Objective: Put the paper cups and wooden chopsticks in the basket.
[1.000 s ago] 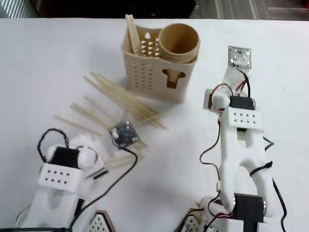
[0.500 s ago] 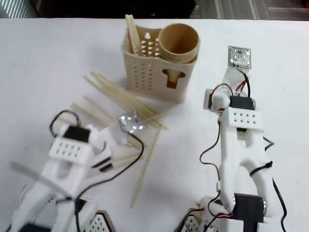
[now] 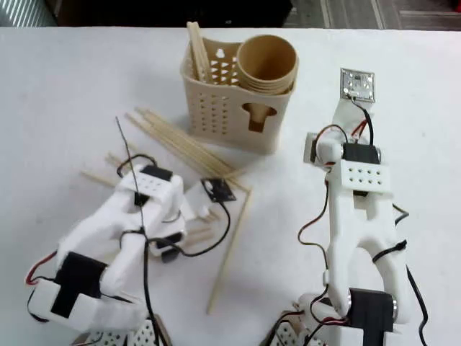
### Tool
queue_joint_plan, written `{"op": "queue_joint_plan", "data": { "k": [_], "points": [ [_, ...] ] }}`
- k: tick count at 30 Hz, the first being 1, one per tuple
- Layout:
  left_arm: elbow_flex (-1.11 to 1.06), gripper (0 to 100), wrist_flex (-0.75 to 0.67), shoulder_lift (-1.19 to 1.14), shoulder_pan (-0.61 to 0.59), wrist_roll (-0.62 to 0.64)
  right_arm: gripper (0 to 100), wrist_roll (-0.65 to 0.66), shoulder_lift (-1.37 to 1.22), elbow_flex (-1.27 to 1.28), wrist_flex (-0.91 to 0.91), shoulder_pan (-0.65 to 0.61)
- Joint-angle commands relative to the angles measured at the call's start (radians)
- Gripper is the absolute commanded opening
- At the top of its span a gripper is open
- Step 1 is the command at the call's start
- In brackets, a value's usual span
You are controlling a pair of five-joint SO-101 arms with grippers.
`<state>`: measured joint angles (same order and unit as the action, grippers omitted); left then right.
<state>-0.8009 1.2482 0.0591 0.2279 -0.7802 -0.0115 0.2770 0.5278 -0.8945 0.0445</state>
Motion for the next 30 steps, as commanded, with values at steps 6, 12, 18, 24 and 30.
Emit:
{"op": "queue_joint_plan", "data": {
  "k": [6,12,18,24,30],
  "points": [
    [0.02,14,-0.058,0.002,0.012,0.107,2.1,-0.006,0.042,-0.005,0.015,0.01],
    [0.021,6,-0.014,0.038,0.033,0.114,2.1,-0.006,0.042,-0.005,0.015,0.01],
    [0.012,17,0.094,0.248,0.036,0.115,2.1,-0.006,0.042,-0.005,0.015,0.005],
    [-0.003,25,0.107,0.389,-0.002,0.107,2.1,-0.006,0.042,-0.005,0.015,0.008],
    [-0.143,27,-0.043,0.389,-0.012,0.104,2.1,-0.006,0.042,-0.005,0.015,0.008]
  ]
}}
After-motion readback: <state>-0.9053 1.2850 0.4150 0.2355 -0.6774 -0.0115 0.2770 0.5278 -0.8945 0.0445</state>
